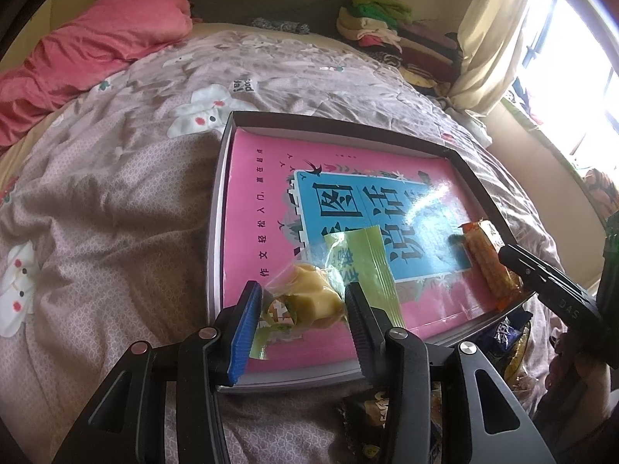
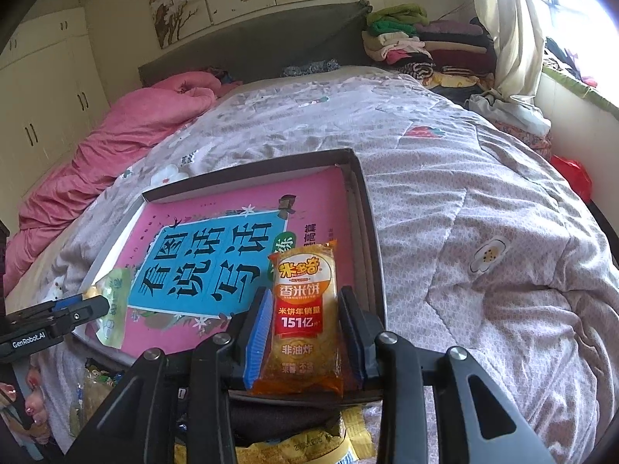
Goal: Organize snacks
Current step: 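Carry the orange packet and green-wrapped snack over the pink tray with both tools, then open the right tool, then the left tool, dropping both snacks into the tray, then reach to the pile and grasp the clear bag of pink candy with the right tool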
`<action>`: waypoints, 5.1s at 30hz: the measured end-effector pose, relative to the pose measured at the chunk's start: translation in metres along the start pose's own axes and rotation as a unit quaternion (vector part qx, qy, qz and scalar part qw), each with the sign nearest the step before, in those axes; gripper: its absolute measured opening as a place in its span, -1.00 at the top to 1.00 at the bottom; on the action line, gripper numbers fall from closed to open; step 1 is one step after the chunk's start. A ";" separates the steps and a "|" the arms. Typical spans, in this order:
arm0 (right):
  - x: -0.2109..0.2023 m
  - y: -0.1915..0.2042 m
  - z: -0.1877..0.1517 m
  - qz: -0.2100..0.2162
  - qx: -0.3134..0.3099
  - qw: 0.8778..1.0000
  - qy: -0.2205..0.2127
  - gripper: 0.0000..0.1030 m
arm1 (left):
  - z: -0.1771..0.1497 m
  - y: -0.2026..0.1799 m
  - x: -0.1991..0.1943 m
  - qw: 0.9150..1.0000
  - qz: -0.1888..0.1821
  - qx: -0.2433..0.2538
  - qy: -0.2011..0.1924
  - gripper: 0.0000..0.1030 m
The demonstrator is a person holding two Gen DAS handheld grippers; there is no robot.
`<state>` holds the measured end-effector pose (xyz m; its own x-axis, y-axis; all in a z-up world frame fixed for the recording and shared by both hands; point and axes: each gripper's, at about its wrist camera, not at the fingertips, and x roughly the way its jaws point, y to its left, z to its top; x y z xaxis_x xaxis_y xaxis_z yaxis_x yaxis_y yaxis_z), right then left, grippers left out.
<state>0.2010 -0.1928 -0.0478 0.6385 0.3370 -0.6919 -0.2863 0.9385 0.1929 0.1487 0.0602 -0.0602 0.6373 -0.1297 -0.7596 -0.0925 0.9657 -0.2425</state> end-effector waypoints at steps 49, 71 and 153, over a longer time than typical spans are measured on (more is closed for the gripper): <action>-0.057 0.015 -0.005 0.030 -0.021 0.997 -0.067 -0.38 | -0.001 -0.013 -0.055 0.997 -0.059 0.018 -0.040 -0.62; -0.074 0.018 -0.014 0.043 -0.010 0.997 -0.061 -0.51 | -0.020 -0.049 -0.065 0.990 -0.085 0.109 -0.022 -0.64; -0.054 0.032 -0.083 0.032 0.009 0.990 0.134 0.12 | -0.052 -0.077 -0.013 0.974 -0.102 0.196 0.056 -0.64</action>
<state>0.0982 -0.1871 -0.0625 0.4068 0.3660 -0.8370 -0.3059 0.9179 0.2527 0.1075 -0.0238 -0.0629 0.5221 -0.3304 -0.7863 0.3410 0.9259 -0.1626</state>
